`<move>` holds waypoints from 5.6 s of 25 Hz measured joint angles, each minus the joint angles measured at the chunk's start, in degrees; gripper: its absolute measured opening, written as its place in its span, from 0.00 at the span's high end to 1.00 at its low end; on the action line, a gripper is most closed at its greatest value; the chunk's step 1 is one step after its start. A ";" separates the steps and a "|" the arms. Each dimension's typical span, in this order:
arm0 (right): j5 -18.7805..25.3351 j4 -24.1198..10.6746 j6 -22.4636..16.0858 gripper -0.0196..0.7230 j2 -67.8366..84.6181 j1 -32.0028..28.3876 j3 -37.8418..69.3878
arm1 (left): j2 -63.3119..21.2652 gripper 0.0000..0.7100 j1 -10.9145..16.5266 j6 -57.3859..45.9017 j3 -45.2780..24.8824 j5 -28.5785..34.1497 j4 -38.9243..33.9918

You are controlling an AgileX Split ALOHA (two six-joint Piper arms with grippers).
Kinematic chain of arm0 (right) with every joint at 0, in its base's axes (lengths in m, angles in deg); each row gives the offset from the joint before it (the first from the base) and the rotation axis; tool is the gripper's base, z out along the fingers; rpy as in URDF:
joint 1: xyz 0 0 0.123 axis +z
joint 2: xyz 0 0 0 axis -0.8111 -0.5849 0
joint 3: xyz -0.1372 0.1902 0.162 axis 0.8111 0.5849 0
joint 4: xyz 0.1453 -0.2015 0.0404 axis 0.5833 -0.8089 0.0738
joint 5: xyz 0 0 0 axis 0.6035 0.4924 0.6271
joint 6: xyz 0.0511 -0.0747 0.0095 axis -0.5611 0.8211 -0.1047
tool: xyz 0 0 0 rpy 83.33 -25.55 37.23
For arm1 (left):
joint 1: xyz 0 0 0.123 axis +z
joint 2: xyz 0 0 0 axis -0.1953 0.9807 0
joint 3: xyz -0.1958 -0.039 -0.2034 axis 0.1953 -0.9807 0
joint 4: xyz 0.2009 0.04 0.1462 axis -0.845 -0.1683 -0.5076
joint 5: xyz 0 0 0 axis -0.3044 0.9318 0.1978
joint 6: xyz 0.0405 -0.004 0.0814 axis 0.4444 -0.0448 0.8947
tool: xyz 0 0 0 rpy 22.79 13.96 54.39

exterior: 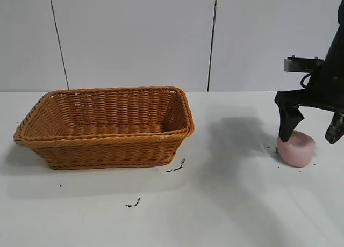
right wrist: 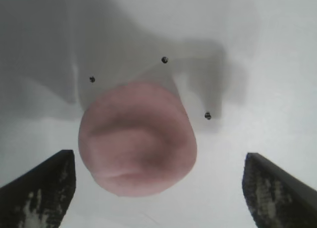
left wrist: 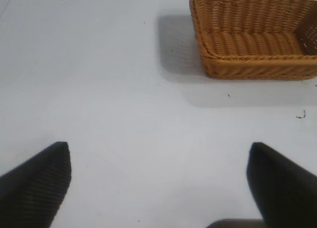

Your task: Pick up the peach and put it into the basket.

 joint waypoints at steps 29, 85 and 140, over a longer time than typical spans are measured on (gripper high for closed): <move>-0.75 -0.84 -2.51 0.99 -3.81 1.49 -1.13 | 0.00 0.02 0.00 0.00 0.00 0.00 0.00; 11.32 1.74 -4.86 0.09 -22.37 34.24 -48.12 | 0.00 0.02 0.00 0.00 0.00 0.00 0.00; 22.75 -2.64 -2.69 0.04 35.63 -3.18 -5.20 | 0.00 0.02 0.00 0.00 0.00 0.00 0.00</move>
